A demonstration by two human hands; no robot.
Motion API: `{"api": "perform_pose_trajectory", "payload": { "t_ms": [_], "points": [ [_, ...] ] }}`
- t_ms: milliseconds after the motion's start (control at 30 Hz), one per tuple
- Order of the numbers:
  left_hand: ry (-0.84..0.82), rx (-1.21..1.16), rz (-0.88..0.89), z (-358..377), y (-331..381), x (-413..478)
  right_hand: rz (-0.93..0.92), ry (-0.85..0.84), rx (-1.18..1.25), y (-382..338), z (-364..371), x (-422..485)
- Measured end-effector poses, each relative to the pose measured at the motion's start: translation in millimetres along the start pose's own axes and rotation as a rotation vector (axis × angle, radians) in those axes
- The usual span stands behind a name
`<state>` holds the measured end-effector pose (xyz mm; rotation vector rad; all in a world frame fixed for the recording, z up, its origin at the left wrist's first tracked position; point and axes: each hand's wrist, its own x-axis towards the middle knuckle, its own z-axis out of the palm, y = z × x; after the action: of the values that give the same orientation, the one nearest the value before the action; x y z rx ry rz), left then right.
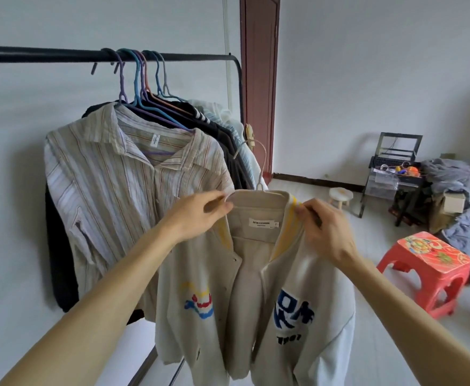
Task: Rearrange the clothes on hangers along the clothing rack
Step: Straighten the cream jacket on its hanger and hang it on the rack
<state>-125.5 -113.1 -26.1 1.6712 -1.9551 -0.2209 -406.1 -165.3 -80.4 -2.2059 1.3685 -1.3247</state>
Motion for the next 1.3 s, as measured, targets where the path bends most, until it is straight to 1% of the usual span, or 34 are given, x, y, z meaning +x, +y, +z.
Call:
{"api": "perform_pose_trajectory", "payload": {
  "t_ms": [33,100,167,233,300,333,400,467,533,633,700,767,867,933,1000,1067,1167,1233,1300],
  "points": [
    [0.004,0.024,-0.014,4.3,-9.6,-3.9,0.002,-0.006,-0.001,-2.0,-3.2,2.6],
    [0.084,0.02,0.004,10.5,-20.9,-7.6,-0.019,-0.03,-0.044,-8.7,-4.3,6.7],
    [0.162,-0.012,0.006,14.3,-24.0,-9.1,-0.008,-0.099,-0.094,-16.3,-4.7,10.7],
    [0.203,-0.034,-0.022,14.0,-27.0,-12.9,0.008,-0.262,-0.102,-21.6,-6.0,14.6],
    [0.212,-0.019,-0.042,16.3,-31.1,-20.5,0.003,-0.441,-0.121,-24.0,-8.3,14.3],
    [0.215,-0.001,-0.056,17.9,-33.3,-25.4,-0.003,-0.503,-0.136,-22.2,-7.3,12.2],
    [0.227,0.055,-0.103,21.8,-37.1,-36.5,-0.013,-0.537,-0.194,-15.1,-2.5,5.0],
    [0.233,0.108,-0.158,24.6,-42.6,-48.1,-0.036,-0.489,-0.224,-9.5,5.4,-6.4],
    [0.251,0.153,-0.17,24.8,-46.3,-59.0,-0.066,-0.454,-0.114,-10.6,14.0,-17.3],
    [0.286,0.182,-0.195,17.0,-46.4,-80.6,-0.067,-0.511,0.134,-30.7,22.1,-20.5],
    [0.284,0.203,-0.266,7.1,-46.6,-99.9,-0.078,-0.591,0.202,-49.1,28.2,-17.2],
    [0.246,0.225,-0.348,-2.3,-46.8,-115.2,-0.064,-0.639,0.254,-64.0,35.2,-15.1],
    [0.28,0.292,-0.457,-32.2,-42.0,-144.9,-0.063,-0.676,0.355,-94.8,51.0,-11.4],
    [0.364,0.384,-0.488,-62.0,-36.3,-169.4,-0.097,-0.705,0.414,-122.9,58.6,-9.4],
    [0.497,0.487,-0.514,-96.1,-31.1,-190.6,-0.123,-0.742,0.481,-149.1,62.1,-7.0],
    [0.698,0.624,-0.539,-133.8,-28.4,-210.5,-0.146,-0.798,0.588,-177.6,63.2,-5.0],
    [1.061,0.848,-0.586,-186.0,-24.4,-238.1,-0.209,-0.873,0.733,-224.8,62.1,-3.7],
    [1.219,0.931,-0.62,-211.7,-23.5,-251.8,-0.253,-0.872,0.782,-256.6,60.2,-2.3],
    [1.295,0.922,-0.646,-232.4,-26.8,-261.9,-0.28,-0.849,0.817,-288.9,58.9,0.7]
  ]
}}
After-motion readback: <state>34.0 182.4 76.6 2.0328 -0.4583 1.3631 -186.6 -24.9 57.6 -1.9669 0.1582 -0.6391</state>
